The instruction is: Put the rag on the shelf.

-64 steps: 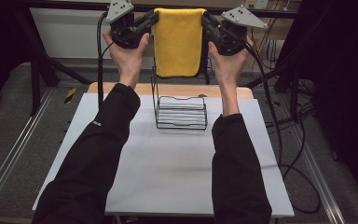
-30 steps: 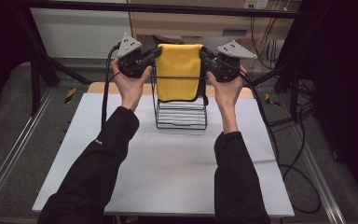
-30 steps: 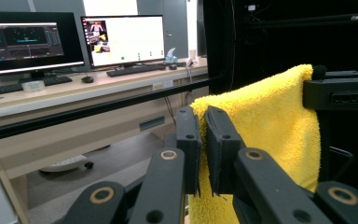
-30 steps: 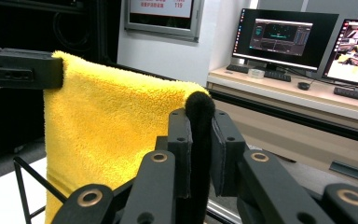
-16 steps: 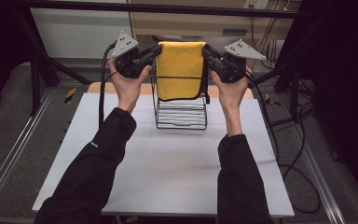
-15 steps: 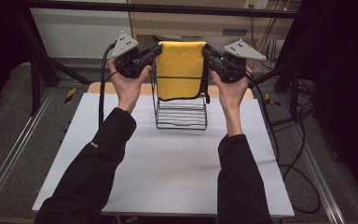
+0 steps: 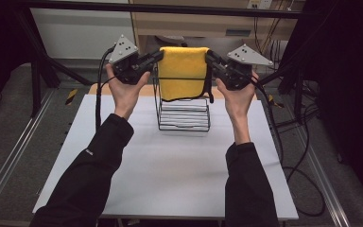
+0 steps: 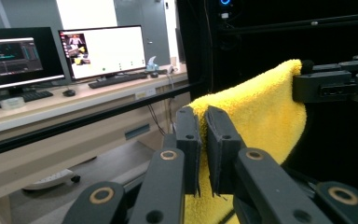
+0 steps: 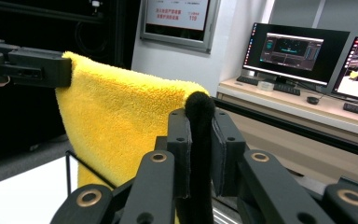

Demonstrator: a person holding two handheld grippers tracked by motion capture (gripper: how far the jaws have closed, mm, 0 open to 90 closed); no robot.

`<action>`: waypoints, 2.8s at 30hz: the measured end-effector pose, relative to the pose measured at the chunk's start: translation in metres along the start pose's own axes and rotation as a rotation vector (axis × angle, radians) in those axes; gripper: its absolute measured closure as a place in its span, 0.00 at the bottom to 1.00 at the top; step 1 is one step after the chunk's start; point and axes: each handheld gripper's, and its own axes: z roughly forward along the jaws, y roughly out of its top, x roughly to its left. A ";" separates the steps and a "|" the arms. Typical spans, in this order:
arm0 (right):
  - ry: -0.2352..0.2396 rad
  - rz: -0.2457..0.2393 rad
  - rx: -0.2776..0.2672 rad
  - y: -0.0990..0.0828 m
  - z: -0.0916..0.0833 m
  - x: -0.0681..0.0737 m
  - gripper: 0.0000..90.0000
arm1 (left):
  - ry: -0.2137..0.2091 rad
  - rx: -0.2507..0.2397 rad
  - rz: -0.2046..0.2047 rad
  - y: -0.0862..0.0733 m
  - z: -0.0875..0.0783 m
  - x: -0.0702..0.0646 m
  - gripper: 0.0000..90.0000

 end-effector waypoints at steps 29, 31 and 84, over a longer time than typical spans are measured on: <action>0.087 -0.027 0.117 -0.032 -0.035 0.028 0.88 | -0.071 0.094 0.025 -0.036 -0.031 -0.029 0.91; 0.093 -0.022 0.125 -0.036 -0.036 0.028 0.88 | -0.066 0.112 0.036 -0.040 -0.032 -0.030 0.91; 0.138 0.075 0.250 -0.088 -0.040 0.030 0.54 | -0.095 0.421 -0.018 -0.104 -0.015 -0.031 0.69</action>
